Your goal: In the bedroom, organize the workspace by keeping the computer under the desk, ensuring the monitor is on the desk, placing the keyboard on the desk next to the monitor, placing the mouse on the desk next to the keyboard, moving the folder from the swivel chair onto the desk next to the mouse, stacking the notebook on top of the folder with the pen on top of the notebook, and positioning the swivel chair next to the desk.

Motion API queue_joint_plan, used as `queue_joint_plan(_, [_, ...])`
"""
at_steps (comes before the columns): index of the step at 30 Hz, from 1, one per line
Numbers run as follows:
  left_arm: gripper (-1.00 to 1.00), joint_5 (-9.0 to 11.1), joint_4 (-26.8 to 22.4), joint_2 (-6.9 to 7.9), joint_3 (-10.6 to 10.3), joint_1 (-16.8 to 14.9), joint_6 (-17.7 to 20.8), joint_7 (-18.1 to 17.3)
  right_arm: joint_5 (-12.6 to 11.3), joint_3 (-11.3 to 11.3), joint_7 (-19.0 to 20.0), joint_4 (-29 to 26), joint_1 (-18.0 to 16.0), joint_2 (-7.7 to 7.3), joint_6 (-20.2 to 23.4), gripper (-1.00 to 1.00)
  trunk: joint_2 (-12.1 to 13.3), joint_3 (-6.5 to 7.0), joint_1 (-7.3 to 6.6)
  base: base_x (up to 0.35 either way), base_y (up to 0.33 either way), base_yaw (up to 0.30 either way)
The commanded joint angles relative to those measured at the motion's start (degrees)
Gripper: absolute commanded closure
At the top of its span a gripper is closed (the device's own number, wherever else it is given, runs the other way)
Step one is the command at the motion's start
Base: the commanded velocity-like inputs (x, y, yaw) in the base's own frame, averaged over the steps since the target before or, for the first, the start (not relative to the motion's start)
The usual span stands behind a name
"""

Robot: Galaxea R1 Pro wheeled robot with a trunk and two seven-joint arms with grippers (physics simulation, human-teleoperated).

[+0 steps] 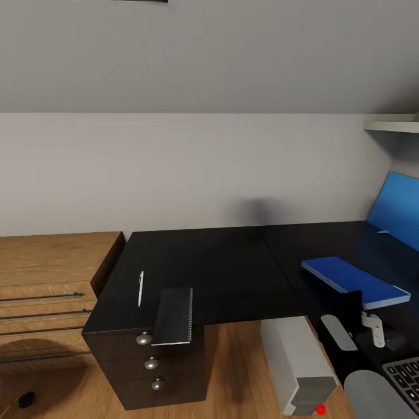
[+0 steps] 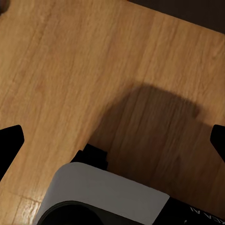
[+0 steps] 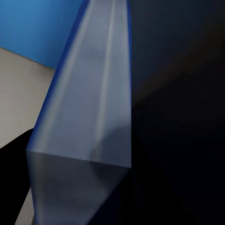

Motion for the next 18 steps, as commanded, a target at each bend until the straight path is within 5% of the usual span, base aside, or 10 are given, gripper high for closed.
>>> queue_joint_plan(1, [-1.0,0.32,-0.01,0.02,-0.49,-0.03,-0.2,0.4,-0.95,0.0,-0.48,0.07,-0.05,-0.33,0.23,1.0,-0.03,-0.06,0.0,0.0,0.0,0.0])
queue_joint_plan(6, [-1.0,0.4,-0.02,0.02,-0.49,-0.03,-0.21,0.46,-1.12,-0.19,-0.48,0.17,-0.11,-1.32,2.73,1.0,-0.03,-0.06,0.0,0.0,0.0,0.0])
queue_joint_plan(18, [-1.0,0.41,-0.02,0.02,-0.49,-0.03,-0.3,0.43,-1.26,-0.27,-0.48,0.17,-0.12,-1.49,3.03,1.0,-4.84,-2.21,2.63,0.0,0.0,0.0])
